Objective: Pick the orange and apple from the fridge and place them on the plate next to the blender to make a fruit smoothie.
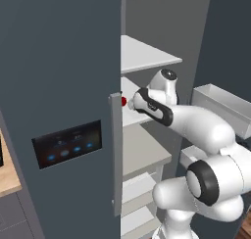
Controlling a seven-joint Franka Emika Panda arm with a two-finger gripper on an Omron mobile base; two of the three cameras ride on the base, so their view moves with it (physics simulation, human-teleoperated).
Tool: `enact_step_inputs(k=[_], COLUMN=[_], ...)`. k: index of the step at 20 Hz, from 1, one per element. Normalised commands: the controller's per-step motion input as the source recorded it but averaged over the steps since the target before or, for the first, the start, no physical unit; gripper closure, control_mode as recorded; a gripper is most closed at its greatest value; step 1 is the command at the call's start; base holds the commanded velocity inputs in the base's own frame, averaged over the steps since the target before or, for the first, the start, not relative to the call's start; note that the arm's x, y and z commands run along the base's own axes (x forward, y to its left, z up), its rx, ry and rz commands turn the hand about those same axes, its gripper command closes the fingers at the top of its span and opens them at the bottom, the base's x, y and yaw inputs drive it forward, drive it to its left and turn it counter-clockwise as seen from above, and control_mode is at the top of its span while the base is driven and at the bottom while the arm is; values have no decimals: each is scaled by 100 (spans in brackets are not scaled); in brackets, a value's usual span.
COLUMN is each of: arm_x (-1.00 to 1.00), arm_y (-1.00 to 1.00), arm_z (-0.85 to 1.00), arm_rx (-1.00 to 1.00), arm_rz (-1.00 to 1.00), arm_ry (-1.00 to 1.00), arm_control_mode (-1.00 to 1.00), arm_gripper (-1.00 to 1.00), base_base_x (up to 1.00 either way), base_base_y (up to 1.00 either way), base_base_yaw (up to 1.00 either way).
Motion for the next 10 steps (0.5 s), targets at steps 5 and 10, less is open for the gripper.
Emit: enact_step_inputs(k=[5, 10], arm_x=[31, 30], arm_y=[8, 4], arm_z=[-17, -1], arm_rx=[0, 0], arm_rz=[-2, -1], arm_ry=[-7, -1], arm_control_mode=[-100, -100], arm_gripper=[-100, -100], base_base_x=[0, 0], base_base_y=[0, 0], base_base_yaw=[0, 0])
